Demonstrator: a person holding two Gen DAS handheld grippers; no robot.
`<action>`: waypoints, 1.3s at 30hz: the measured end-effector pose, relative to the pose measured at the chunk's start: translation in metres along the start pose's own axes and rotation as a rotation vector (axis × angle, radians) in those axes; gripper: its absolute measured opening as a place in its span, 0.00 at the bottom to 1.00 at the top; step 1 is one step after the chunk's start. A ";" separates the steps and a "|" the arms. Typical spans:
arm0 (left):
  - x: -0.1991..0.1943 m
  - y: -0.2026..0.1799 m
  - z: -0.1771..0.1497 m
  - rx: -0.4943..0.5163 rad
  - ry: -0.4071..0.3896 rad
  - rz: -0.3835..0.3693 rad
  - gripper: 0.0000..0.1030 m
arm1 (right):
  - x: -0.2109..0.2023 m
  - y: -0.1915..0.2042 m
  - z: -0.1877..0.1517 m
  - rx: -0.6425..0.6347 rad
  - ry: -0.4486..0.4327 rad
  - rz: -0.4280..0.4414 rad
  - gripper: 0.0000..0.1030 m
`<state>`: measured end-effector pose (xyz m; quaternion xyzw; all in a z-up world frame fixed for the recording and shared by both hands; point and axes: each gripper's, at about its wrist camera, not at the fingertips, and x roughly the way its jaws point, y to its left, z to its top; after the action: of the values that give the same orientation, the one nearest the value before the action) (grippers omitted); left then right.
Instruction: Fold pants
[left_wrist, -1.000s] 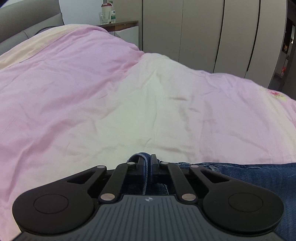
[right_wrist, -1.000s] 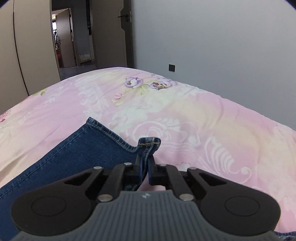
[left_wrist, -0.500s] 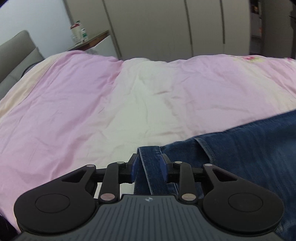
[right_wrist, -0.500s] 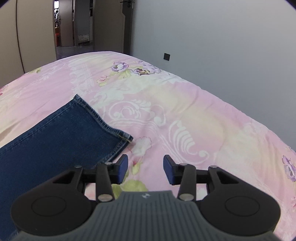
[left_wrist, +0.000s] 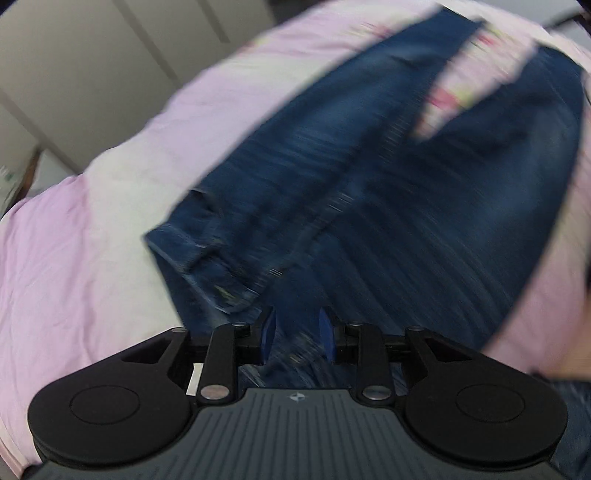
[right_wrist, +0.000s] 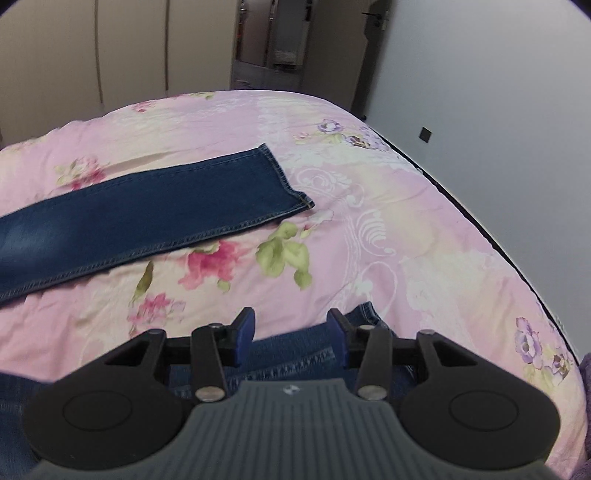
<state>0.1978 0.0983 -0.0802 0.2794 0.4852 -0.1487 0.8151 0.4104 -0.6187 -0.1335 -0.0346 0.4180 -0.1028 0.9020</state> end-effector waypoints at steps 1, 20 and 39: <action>-0.001 -0.017 -0.005 0.059 0.011 -0.020 0.33 | -0.010 0.002 -0.007 -0.029 -0.001 0.013 0.39; 0.083 -0.155 -0.032 0.490 0.279 -0.045 0.47 | -0.081 0.029 -0.184 -0.783 0.089 -0.072 0.45; 0.088 -0.135 -0.039 0.324 0.190 0.043 0.11 | 0.011 0.041 -0.193 -1.101 -0.065 -0.295 0.03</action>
<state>0.1432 0.0166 -0.2138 0.4301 0.5234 -0.1803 0.7132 0.2769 -0.5761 -0.2736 -0.5607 0.3726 0.0063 0.7394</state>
